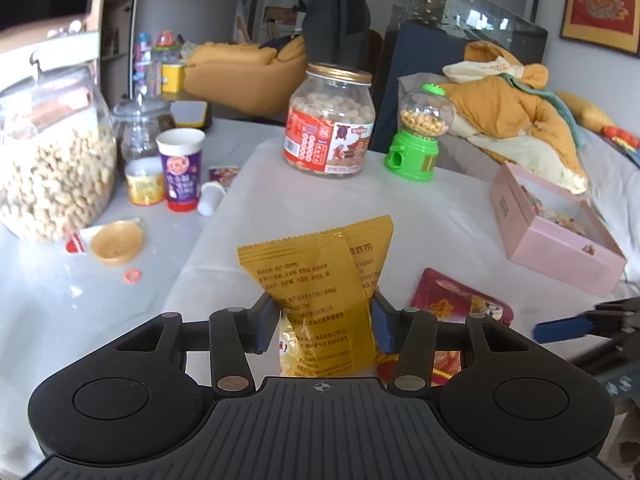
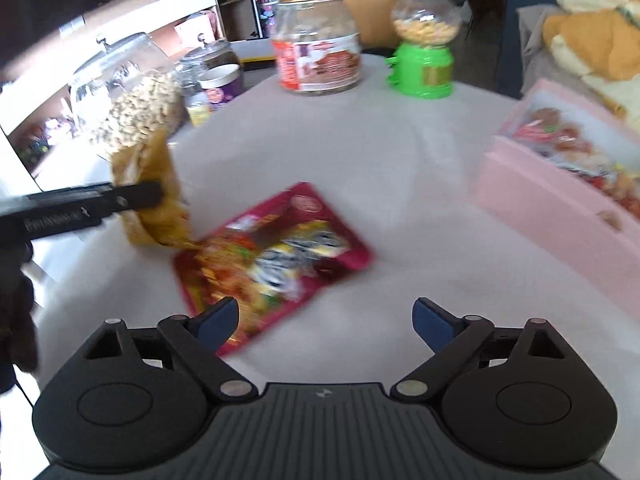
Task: Organize snacks
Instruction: 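Grasp the red spicy chicken bag with the right tool while the left tool holds the yellow packet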
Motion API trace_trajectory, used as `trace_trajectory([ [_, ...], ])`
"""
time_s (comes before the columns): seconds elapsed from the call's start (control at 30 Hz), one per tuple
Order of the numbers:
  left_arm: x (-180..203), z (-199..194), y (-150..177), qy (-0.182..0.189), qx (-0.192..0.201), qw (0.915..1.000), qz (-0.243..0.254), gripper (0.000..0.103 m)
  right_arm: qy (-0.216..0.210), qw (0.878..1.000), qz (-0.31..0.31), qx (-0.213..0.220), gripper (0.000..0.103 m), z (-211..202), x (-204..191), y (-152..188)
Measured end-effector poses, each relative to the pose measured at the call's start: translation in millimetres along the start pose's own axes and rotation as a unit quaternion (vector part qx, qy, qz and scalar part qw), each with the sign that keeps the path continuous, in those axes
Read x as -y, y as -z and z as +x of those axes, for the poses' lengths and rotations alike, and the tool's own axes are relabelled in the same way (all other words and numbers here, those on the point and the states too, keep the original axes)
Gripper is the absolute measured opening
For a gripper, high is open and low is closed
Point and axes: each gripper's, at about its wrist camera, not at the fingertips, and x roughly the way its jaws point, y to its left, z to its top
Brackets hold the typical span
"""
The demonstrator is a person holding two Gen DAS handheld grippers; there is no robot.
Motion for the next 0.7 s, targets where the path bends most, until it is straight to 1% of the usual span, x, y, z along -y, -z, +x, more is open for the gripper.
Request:
trace_trajectory([
  [0.1, -5, -12, -1, -0.004, 0.004, 1.0000, 0.002, 0.054, -0.017, 0.998, 0.047, -0.031, 0.095, 28, -6, -14],
  [0.13, -8, -16, 0, -0.007, 0.006, 0.9999, 0.003, 0.053, -0.012, 0.997, 0.066, -0.030, 0.101, 34, -9, -19],
  [0.17, -11, -21, 0, -0.013, 0.008, 0.9999, 0.003, 0.053, -0.004, 0.997, 0.076, -0.024, 0.101, 38, -11, -22],
  [0.27, -17, -31, 0, -0.023, 0.013, 0.9997, 0.003, 0.053, 0.035, 0.995, 0.094, -0.008, 0.103, 58, -17, -39],
  [0.33, -19, -33, 0, -0.022, 0.014, 0.9997, 0.000, 0.053, 0.069, 0.994, 0.084, 0.002, 0.103, 68, -23, -45],
  [0.37, -20, -34, 0, -0.021, 0.014, 0.9997, -0.001, 0.053, 0.087, 0.994, 0.066, -0.001, 0.103, 73, -29, -46],
  [0.43, -20, -33, 1, -0.017, 0.012, 0.9998, 0.000, 0.053, 0.105, 0.994, 0.007, -0.016, 0.103, 78, -41, -45],
  [0.47, -18, -32, 1, -0.013, 0.009, 0.9999, 0.002, 0.053, 0.097, 0.995, -0.014, -0.011, 0.103, 74, -42, -41],
  [0.5, -16, -31, 2, -0.008, 0.006, 0.9999, 0.004, 0.053, 0.082, 0.996, -0.027, -0.015, 0.103, 70, -40, -36],
  [0.53, -13, -30, 2, -0.002, 0.003, 1.0000, 0.007, 0.053, 0.066, 0.997, -0.030, -0.017, 0.102, 64, -33, -29],
  [0.57, -11, -30, 3, 0.004, -0.001, 0.9999, 0.010, 0.053, 0.057, 0.998, -0.036, -0.015, 0.097, 59, -27, -24],
  [0.63, -3, -28, 4, 0.021, -0.012, 0.9995, 0.020, 0.053, 0.058, 0.997, -0.050, -0.004, 0.091, 42, -12, -12],
  [0.7, 12, -26, 4, 0.040, -0.028, 0.9980, 0.040, 0.053, 0.071, 0.997, -0.026, -0.005, 0.089, 28, 12, -4],
])
